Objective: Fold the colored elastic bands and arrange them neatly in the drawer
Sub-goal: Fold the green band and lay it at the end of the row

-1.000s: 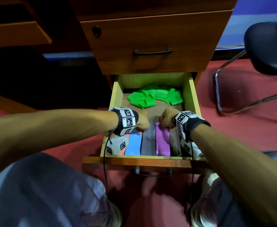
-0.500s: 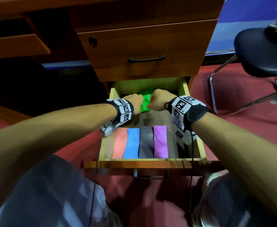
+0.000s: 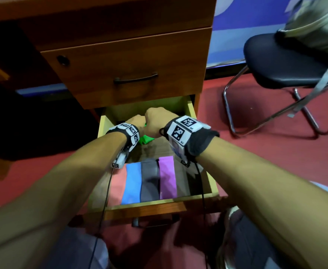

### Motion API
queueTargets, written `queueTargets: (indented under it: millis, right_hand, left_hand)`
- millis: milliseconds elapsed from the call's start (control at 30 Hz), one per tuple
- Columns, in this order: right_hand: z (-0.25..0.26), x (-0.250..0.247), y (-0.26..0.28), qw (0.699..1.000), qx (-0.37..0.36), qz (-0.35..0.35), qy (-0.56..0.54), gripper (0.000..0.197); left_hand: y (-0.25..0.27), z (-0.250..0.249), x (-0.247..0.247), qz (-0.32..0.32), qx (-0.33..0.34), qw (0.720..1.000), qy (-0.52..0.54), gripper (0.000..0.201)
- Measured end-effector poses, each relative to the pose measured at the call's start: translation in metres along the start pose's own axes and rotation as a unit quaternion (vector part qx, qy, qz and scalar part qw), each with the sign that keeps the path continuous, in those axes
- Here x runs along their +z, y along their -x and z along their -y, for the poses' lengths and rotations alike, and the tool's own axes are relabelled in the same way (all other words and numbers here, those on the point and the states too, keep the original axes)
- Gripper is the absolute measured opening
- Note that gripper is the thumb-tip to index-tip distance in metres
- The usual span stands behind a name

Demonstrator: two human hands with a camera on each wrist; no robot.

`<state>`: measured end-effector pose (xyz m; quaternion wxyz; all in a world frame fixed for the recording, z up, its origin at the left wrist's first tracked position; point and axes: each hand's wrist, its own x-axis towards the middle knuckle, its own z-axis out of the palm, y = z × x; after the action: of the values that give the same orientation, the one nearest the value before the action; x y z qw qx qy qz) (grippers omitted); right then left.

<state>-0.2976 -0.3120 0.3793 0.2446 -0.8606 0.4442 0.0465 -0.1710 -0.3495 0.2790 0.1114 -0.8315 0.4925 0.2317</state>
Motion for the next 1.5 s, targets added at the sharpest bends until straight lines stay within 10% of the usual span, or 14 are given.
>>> queueTargets:
  millis: [267, 433, 733, 967, 1167, 1500]
  right_hand:
    - [-0.007, -0.012, 0.019, 0.999, 0.019, -0.036, -0.009, 0.010]
    - [-0.006, -0.012, 0.031, 0.992, 0.003, -0.075, -0.105, 0.089]
    - [-0.002, -0.004, 0.043, 0.971, -0.075, -0.149, -0.170, 0.013]
    - [-0.004, -0.006, 0.037, 0.954, -0.060, -0.160, -0.247, 0.038]
    - [0.008, -0.008, 0.035, 0.923, -0.030, -0.083, -0.375, 0.013]
    - [0.001, -0.014, 0.046, 0.738, 0.136, 0.035, -0.660, 0.018]
  left_hand:
    - [0.071, 0.003, -0.033, -0.109, 0.123, 0.977, 0.132, 0.006]
    - [0.132, 0.019, -0.055, -0.207, 0.182, 0.924, 0.265, 0.007]
    - [0.170, 0.063, -0.053, -0.321, 0.238, 0.859, 0.322, 0.010]
    - [0.154, 0.076, -0.055, -0.355, 0.193, 0.849, 0.340, 0.007]
    - [0.136, 0.081, -0.056, -0.359, 0.157, 0.848, 0.358, 0.010]
    - [0.148, 0.067, -0.051, -0.348, 0.205, 0.854, 0.329, 0.021]
